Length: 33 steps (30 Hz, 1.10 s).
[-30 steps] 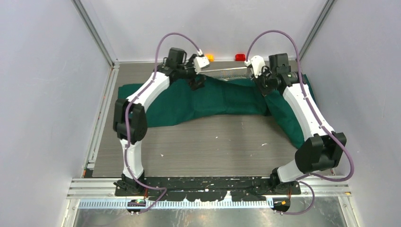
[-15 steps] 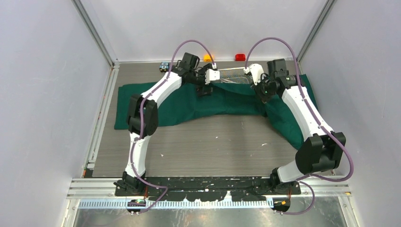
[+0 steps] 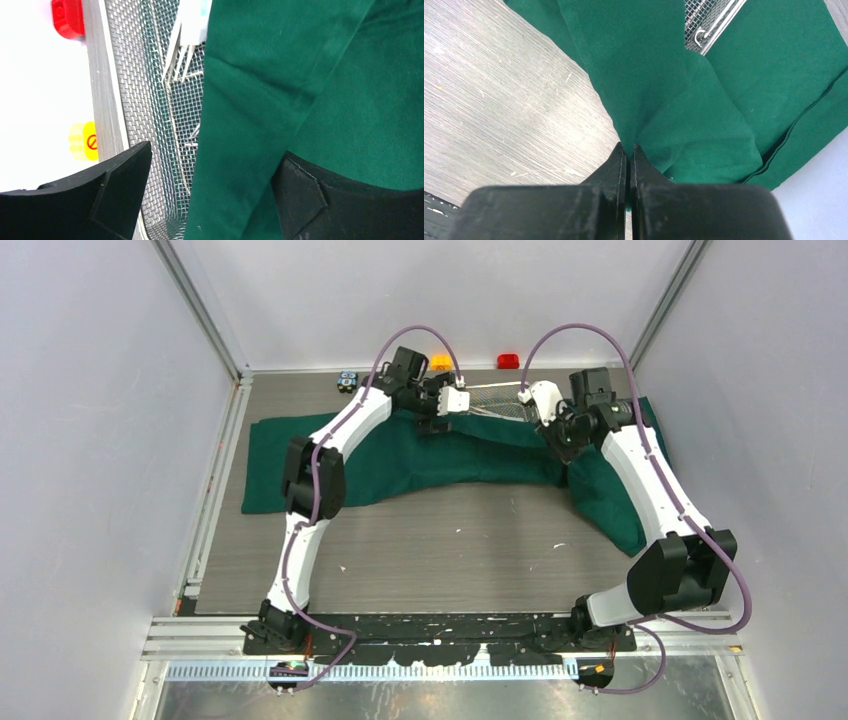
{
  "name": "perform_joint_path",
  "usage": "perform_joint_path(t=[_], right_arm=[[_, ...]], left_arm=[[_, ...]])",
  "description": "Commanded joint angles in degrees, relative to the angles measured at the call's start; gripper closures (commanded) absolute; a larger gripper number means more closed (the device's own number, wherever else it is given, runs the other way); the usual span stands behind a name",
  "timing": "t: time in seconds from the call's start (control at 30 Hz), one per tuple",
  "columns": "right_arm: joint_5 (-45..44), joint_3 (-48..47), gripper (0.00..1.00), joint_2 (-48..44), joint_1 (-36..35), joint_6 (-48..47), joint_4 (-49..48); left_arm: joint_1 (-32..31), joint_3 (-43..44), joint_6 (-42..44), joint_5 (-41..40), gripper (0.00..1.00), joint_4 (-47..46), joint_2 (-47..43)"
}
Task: Open and lay out the surgical kit
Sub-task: Open the surgical kit at the center of the board.
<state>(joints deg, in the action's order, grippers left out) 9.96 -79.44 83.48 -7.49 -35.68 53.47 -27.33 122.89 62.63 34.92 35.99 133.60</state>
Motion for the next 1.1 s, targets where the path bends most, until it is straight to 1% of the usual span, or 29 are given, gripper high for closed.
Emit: perform_joint_path(t=[0.0, 0.1, 0.23, 0.4, 0.5, 0.53, 0.67, 0.7, 0.77, 0.87, 0.93, 1.0, 1.07], right_arm=[[-0.7, -1.6, 0.99, -3.1, 1.2, -1.0, 2.0], [-0.6, -2.2, 1.0, -3.2, 1.8, -1.3, 2.3], [-0.6, -2.5, 1.0, -3.2, 2.7, -1.7, 2.4], [-0.4, -3.1, 1.0, -2.8, 3.3, -1.8, 2.8], [0.3, -3.3, 1.0, -2.5, 3.3, -1.6, 3.1], [0.5, -3.5, 1.0, -2.4, 3.4, -1.5, 3.4], [0.9, -3.6, 1.0, -2.2, 3.3, -1.5, 4.4], [0.9, -3.5, 0.99, -2.3, 3.4, -1.6, 4.7], [1.0, -3.3, 1.0, -2.6, 3.4, -1.9, 5.4], [1.0, -2.7, 1.0, -3.5, 3.3, -2.5, 6.7], [0.7, -1.9, 1.0, -4.4, 3.3, -3.2, 7.9], [0.7, -0.7, 1.0, -5.7, 3.3, -4.0, 9.1], [1.0, 0.6, 1.0, -7.2, 3.3, -4.7, 10.1]], left_arm=[[-0.1, 1.7, 3.1, -1.0, 0.15, 3.2, 0.4], [0.2, -0.1, 3.1, -1.4, 0.2, 2.2, -0.3], [1.2, -2.2, 1.5, -1.8, 0.29, 0.6, -1.6], [2.3, -7.0, 1.4, -1.8, 0.39, -0.2, -5.7], [2.4, -9.6, 1.5, -2.0, 0.48, 0.2, -8.2], [2.4, -10.4, 2.0, -2.2, 0.53, 0.6, -9.0], [2.4, -11.2, 2.3, -3.3, 0.67, 4.3, -11.6], [2.4, -11.3, 2.4, -3.6, 0.68, 5.4, -12.3], [2.4, -12.4, 2.0, -4.2, 0.68, 6.3, -14.1], [2.3, -16.8, 1.8, -4.5, 0.67, 5.0, -18.8], [2.2, -20.1, 1.8, -5.0, 0.68, 4.6, -21.8], [2.1, -23.1, 2.2, -5.3, 0.72, 5.4, -24.7], [2.0, -26.5, 2.8, -5.5, 0.78, 6.7, -27.2]])
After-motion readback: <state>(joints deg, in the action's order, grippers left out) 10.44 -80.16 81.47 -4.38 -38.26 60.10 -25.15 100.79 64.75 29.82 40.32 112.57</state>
